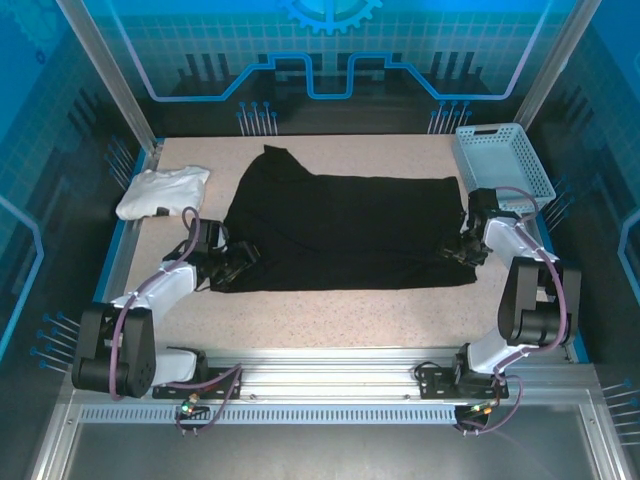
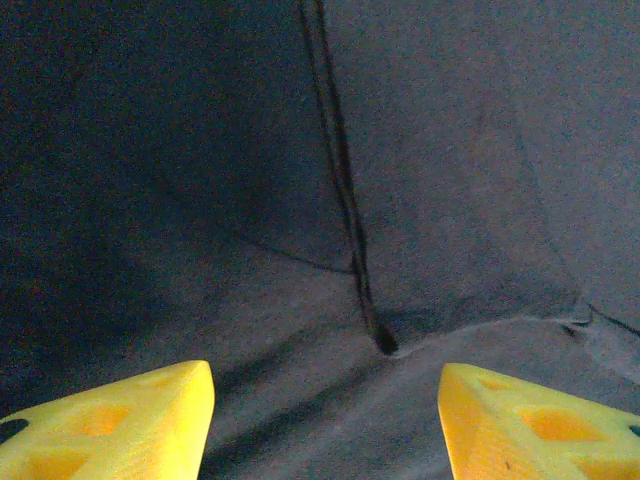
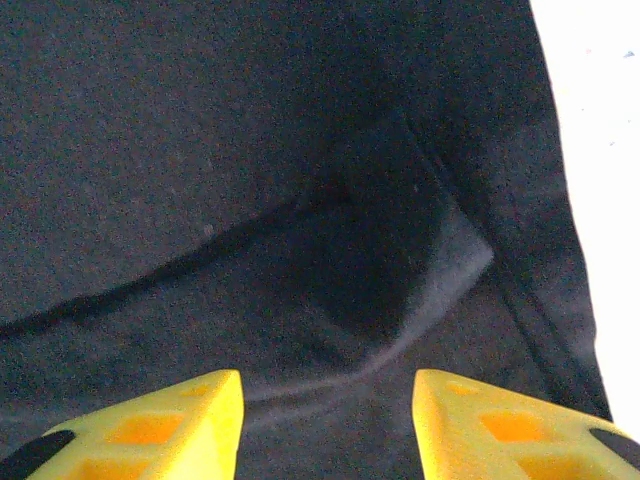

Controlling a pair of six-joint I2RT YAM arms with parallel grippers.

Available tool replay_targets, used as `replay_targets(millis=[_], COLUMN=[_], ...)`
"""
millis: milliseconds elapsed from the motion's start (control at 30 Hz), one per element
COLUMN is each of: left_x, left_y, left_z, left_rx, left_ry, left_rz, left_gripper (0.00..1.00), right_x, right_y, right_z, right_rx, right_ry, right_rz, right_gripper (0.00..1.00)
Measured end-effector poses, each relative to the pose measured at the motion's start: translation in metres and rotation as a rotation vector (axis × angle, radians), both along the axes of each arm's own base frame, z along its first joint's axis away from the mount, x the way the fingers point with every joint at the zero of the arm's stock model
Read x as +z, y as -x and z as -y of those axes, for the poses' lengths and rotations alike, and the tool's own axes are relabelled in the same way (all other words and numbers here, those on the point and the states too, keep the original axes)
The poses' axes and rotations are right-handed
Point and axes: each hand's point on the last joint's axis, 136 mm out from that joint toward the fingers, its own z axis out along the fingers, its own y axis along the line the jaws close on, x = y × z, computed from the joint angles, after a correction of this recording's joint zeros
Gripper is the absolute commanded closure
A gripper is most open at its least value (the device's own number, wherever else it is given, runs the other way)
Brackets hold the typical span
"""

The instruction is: Fold the inside-out t-shirt

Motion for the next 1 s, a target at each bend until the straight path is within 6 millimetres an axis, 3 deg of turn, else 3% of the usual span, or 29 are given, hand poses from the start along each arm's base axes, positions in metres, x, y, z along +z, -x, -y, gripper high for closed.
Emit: replay_targets(millis=[200, 467, 700, 833, 1000], left_x=[0.005, 0.008, 0.008, 0.009, 0.017], left_y=[-0.004, -0.007, -0.007, -0.007, -0.014], left_z=[0.0, 0.001, 0.001, 0.001, 0.001], left_rx=[-0.001, -0.001, -0.001, -0.003, -0.003], left_ry=[0.001, 0.001, 0.001, 0.0, 0.001], left_rz=[0.013, 0.022, 0.023, 0.024, 0.047], left_gripper=[0.37, 0.36, 0.36, 0.36, 0.35], right_x=[-0.011, -0.011, -0.027, -0.017, 0.02], right_y=[-0.003, -0.007, -0.019, -0.044, -0.108], right_z=[0.003, 0.016, 0.012, 0.011, 0.016], right_rx=[-0.028, -0.069, -0.088, -0.105, -0.139], right_ry=[-0.001, 0.019, -0.028, -0.059, -0.142], right_rz=[-0.017, -0.002, -0.003, 0.053, 0.241], right_gripper=[0.46, 0.42, 0.44, 0.46, 0.48])
